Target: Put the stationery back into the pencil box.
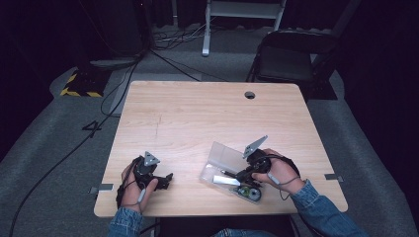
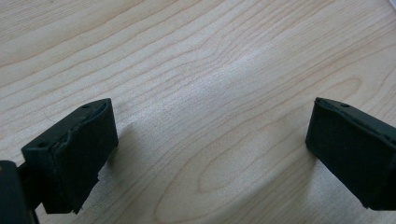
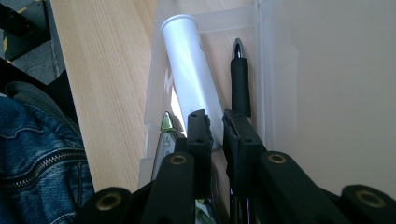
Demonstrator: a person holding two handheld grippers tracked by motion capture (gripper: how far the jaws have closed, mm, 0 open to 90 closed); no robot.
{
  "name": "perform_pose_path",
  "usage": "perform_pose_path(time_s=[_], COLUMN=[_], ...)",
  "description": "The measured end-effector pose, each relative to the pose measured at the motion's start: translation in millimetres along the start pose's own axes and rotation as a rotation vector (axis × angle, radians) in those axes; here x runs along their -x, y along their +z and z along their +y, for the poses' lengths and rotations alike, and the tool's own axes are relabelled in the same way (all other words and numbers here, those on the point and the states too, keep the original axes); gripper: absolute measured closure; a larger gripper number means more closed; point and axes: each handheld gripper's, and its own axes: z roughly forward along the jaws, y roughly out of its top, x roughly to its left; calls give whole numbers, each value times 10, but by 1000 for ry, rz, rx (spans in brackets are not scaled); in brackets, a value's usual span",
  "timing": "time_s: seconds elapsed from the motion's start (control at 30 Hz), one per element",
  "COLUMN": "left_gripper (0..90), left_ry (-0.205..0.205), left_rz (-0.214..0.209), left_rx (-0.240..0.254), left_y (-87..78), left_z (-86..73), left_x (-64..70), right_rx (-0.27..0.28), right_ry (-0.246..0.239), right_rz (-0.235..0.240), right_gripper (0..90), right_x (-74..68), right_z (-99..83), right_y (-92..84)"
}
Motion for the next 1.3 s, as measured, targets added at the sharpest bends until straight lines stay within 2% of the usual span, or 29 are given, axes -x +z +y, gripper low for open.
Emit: perform_pose_path(time_s=[0.23,0.33,0.5,0.57,0.6,0.8,0.97,1.07,1.3], left_gripper=[26,26,22,22,22,22,22,19,4], left_ry=[-1,-2,8,7,5,5,-2,-4,-21], left_rz=[0,0,0,0,-2,-1,-3,-1,16], left_rx=[1,1,0,0,1,1,0,2,-2], left_y=[0,1,3,3,4,4,-1,2,17], left_z=[0,0,4,4,3,3,-3,-1,14], left_x=[1,1,-4,-3,-2,-2,-4,-9,-22], right_rx=[8,9,42,94,94,204,278,321,366], right_ry=[-6,-21,-43,-46,-46,-36,-11,24,95], right_rz=[-29,-41,-63,-96,-96,-172,-242,-291,-376], right_gripper=[865,847,804,754,754,642,545,496,424], right_x=[-2,-25,-45,-48,-48,-11,83,161,317], right_z=[-2,8,27,31,31,-10,-90,-167,-370], right_y=[10,6,-66,-169,-169,-443,-664,-795,-999])
